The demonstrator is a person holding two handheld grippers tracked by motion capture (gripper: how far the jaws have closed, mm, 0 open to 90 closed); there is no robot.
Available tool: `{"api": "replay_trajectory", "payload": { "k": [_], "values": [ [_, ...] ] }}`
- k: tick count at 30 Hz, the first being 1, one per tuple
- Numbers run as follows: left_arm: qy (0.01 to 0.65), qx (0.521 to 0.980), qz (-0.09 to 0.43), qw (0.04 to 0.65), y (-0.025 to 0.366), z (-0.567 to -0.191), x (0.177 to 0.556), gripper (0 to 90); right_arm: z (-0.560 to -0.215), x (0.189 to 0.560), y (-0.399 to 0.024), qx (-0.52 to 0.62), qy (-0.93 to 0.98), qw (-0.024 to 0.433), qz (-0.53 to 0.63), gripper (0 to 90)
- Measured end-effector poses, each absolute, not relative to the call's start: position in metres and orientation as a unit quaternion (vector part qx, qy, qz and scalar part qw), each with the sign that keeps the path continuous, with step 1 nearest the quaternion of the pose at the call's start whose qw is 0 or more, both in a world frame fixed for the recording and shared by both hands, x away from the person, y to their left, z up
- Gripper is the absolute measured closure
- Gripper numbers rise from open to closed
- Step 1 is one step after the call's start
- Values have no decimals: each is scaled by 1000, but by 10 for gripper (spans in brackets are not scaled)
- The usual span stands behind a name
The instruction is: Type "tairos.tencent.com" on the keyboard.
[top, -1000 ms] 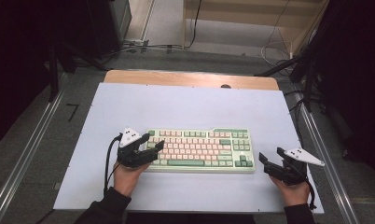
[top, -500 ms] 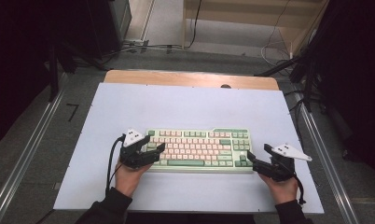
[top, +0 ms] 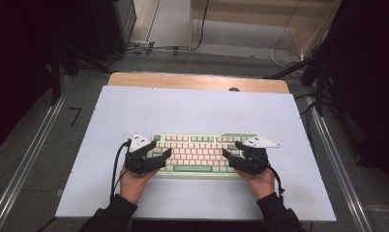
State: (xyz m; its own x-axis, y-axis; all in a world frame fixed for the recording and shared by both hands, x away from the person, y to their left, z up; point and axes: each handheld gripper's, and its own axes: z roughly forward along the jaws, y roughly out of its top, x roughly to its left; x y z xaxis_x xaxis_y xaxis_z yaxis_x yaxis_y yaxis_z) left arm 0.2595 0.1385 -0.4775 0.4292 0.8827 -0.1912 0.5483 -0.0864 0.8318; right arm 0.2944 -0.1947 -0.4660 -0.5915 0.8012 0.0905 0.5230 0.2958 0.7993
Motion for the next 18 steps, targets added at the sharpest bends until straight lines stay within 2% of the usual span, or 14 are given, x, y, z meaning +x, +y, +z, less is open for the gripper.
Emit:
{"api": "replay_trajectory", "payload": {
  "k": [5,6,7,9,13,15,18],
  "values": [
    [501,714,183,454,138,-478,259,343,-467,300,-176,417,791,158,419,496],
    [500,714,183,454,138,-478,259,343,-468,303,-169,416,792,154,419,562],
    [500,714,183,454,138,-478,259,343,-468,303,-169,416,792,154,419,562],
    [500,715,183,453,137,-478,259,345,-469,305,-164,413,793,149,422,677],
    [498,717,181,453,136,-479,259,347,-472,307,-156,404,800,149,418,818],
    [497,718,180,453,136,-479,259,347,-474,308,-152,402,803,148,415,866],
    [498,717,180,453,136,-479,259,349,-475,309,-149,400,804,144,416,873]
  ]
}}
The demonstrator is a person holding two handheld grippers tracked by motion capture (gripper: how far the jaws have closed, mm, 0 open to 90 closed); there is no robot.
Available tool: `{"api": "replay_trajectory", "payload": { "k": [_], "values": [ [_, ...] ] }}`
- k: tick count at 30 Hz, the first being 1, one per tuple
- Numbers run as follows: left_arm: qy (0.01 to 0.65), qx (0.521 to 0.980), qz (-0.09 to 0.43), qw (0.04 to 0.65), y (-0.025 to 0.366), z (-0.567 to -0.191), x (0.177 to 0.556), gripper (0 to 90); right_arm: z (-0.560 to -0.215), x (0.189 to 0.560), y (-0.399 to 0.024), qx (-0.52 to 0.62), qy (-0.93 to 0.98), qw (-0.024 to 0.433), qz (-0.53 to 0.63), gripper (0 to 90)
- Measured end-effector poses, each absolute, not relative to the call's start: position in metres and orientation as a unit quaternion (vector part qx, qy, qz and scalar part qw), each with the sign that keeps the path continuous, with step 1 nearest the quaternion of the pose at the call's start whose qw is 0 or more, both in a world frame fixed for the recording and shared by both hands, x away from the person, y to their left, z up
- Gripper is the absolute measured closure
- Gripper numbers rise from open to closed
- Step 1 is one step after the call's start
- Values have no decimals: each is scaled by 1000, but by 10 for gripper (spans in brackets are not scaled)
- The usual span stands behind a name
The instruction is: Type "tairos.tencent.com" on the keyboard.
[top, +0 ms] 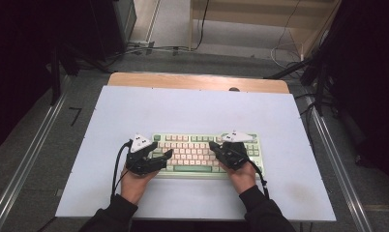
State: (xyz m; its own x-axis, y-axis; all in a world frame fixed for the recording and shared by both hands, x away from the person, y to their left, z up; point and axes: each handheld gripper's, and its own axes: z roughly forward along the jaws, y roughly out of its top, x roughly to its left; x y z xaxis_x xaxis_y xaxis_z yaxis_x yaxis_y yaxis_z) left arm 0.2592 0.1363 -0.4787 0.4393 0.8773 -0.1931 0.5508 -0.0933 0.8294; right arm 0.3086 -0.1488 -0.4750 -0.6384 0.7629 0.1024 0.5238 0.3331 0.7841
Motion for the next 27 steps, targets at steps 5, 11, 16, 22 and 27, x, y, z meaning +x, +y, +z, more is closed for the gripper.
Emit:
{"api": "replay_trajectory", "payload": {
  "k": [5,11,16,22,27],
  "values": [
    [499,717,180,453,137,-479,259,350,-477,309,-141,399,807,136,414,874],
    [499,717,179,453,137,-479,259,350,-478,310,-136,402,809,137,407,874],
    [498,717,179,453,137,-479,260,350,-480,311,-134,410,809,136,399,874],
    [498,718,178,452,136,-479,260,350,-480,310,-133,411,808,137,398,874],
    [498,718,177,452,136,-479,260,350,-481,311,-132,411,810,134,397,874]
  ]
}}
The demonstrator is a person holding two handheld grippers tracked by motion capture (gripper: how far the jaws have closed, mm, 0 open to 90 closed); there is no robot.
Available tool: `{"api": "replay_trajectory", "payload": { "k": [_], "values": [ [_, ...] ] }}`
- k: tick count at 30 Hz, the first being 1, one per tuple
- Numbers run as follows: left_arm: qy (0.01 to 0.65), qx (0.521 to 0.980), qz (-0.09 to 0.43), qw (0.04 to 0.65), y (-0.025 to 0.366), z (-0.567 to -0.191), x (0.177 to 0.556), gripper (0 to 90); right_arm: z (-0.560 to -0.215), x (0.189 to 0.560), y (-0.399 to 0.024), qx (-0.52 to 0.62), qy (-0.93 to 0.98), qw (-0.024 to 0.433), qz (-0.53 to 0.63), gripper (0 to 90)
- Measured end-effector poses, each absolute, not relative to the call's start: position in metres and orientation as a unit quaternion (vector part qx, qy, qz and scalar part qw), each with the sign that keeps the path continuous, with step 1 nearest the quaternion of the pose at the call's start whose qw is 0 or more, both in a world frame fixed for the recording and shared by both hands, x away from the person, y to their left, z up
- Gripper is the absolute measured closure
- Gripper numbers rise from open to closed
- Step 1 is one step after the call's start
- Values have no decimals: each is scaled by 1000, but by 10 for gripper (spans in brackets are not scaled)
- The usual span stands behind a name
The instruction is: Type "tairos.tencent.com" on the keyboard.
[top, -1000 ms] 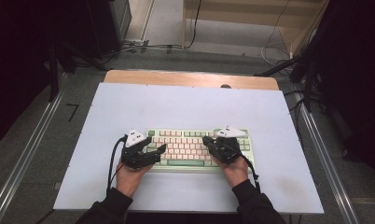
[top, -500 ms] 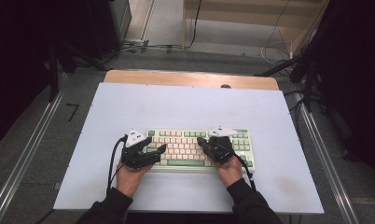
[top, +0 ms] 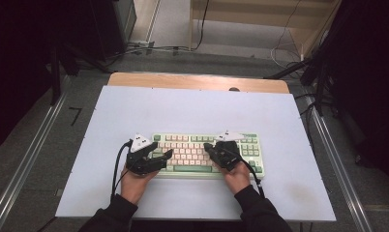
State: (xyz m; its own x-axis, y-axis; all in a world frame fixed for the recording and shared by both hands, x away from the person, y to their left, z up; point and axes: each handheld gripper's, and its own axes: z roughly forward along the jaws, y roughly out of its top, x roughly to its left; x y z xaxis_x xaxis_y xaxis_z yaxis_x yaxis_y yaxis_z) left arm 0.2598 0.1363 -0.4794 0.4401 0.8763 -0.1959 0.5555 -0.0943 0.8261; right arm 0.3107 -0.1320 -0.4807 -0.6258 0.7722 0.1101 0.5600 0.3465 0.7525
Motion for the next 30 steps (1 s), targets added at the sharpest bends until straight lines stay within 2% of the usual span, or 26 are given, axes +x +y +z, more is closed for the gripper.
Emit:
{"api": "replay_trajectory", "payload": {
  "k": [30],
  "values": [
    [499,719,174,452,136,-480,260,350,-484,310,-128,411,818,132,380,874]
  ]
}}
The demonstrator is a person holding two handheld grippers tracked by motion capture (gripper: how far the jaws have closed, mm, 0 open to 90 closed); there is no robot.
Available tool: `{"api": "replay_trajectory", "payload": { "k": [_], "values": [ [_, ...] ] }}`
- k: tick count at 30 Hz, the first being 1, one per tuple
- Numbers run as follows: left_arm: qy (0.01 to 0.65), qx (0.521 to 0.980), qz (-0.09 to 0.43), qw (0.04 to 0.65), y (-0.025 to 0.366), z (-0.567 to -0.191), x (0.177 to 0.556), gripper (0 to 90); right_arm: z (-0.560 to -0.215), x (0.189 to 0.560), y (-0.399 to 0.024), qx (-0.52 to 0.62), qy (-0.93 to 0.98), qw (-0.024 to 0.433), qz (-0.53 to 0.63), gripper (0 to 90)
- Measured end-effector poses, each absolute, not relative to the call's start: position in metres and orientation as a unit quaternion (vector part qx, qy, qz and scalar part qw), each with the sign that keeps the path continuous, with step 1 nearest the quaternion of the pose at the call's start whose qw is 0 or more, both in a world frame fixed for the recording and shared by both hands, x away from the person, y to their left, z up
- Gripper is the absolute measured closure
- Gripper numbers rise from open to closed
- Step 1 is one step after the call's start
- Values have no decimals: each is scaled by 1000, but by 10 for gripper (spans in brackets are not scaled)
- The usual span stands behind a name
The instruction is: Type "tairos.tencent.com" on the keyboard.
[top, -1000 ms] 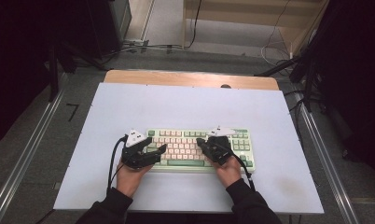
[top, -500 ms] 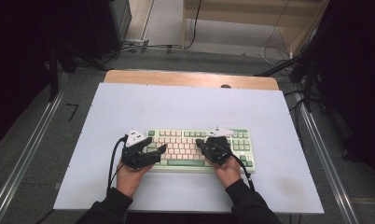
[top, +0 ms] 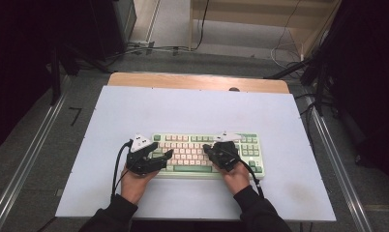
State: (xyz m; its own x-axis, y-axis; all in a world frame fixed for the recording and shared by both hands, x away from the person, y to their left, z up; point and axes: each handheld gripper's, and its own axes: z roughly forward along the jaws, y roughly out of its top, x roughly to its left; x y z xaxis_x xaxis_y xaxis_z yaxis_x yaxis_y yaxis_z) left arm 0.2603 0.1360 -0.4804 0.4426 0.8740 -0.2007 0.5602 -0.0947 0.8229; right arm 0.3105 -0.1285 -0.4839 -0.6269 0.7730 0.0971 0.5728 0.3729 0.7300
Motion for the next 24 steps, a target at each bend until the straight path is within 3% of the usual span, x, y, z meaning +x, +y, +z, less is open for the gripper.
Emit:
{"api": "replay_trajectory", "payload": {
  "k": [24],
  "values": [
    [499,719,172,453,136,-481,261,350,-477,310,-131,414,813,133,386,874]
  ]
}}
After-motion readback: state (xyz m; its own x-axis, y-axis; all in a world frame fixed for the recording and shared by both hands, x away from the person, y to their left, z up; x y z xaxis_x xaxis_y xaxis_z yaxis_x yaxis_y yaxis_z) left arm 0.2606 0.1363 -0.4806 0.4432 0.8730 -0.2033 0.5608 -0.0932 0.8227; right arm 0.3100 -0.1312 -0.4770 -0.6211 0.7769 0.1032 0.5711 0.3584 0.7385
